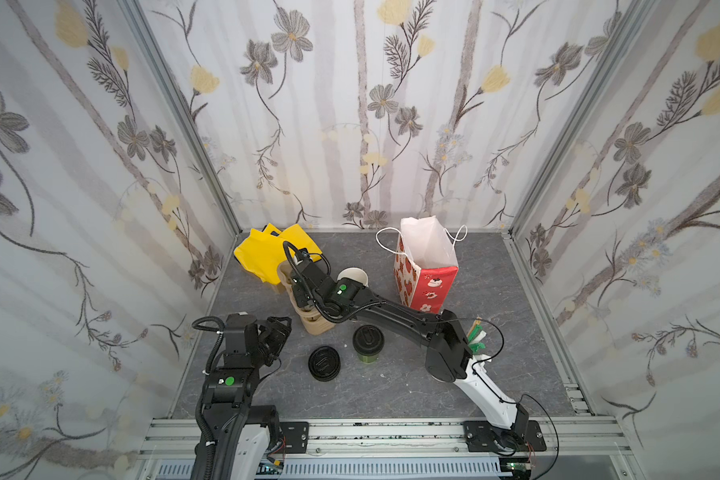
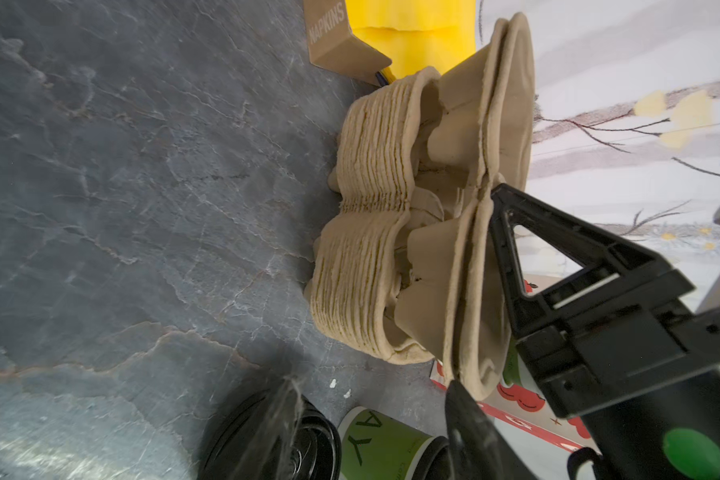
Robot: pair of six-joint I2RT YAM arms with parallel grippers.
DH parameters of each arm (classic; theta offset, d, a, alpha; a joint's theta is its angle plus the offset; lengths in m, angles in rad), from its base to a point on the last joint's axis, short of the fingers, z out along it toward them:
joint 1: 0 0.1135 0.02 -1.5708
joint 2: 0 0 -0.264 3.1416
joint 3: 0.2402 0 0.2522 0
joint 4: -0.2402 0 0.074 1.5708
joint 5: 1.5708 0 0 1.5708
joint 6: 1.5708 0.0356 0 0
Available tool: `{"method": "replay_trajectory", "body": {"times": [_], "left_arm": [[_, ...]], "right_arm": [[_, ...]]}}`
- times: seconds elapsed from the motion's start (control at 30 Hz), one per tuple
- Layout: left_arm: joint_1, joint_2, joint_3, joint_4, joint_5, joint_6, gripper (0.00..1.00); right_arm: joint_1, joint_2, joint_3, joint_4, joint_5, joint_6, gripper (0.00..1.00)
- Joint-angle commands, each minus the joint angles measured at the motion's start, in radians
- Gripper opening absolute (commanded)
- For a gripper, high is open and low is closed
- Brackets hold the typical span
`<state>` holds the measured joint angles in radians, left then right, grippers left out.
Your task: Pack the takeout coffee
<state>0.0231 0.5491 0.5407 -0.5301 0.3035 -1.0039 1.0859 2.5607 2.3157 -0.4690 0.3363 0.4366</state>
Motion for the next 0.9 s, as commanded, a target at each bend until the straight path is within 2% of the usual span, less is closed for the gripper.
{"method": "replay_trajectory", "body": {"times": [0.0, 0.2, 0.5, 0.87], "left_arm": [[0.049, -0.012, -0.035, 0.144, 0.142, 0.032, 0.59], [0.166, -0.026, -0.107, 0.219, 0.287, 0.062, 0.58], [0.172, -0.083, -0.222, 0.366, 0.367, 0.012, 0.58], [0.172, -0.188, -0.371, 0.542, 0.367, -0.149, 0.59]], "right_arm": [[-0.003, 0.001, 0.004, 0.023, -0.007, 0.008, 0.2], [-0.007, -0.003, 0.004, 0.017, -0.012, 0.002, 0.2], [-0.014, 0.001, 0.004, 0.018, -0.022, 0.005, 0.21], [-0.014, -0.001, 0.004, 0.013, -0.028, 0.013, 0.21]]}}
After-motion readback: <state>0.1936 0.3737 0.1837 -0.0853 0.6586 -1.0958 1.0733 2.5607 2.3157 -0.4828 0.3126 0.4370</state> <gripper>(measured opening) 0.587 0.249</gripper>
